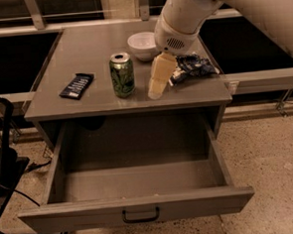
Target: Place green can into top drawer
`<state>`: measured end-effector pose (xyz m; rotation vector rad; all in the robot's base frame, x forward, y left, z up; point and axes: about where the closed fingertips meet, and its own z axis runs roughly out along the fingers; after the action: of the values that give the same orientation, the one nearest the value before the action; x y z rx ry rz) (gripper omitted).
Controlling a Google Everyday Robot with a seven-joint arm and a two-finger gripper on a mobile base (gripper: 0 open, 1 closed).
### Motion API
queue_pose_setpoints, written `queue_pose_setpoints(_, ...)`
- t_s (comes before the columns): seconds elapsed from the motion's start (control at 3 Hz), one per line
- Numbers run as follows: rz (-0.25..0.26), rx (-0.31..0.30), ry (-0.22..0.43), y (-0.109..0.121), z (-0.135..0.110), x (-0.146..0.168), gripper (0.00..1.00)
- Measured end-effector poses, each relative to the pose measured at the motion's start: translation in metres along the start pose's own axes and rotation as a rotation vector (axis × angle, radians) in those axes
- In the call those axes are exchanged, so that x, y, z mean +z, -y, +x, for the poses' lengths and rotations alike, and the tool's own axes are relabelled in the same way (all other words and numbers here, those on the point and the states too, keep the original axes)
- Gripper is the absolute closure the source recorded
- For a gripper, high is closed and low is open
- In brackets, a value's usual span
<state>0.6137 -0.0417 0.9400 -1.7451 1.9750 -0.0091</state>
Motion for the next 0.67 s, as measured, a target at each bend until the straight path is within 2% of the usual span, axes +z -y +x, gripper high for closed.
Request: queue_pose_setpoints(0.67, -0.002, 0.011, 0.015, 0.0020, -0.0076, 0.0073, 0.00)
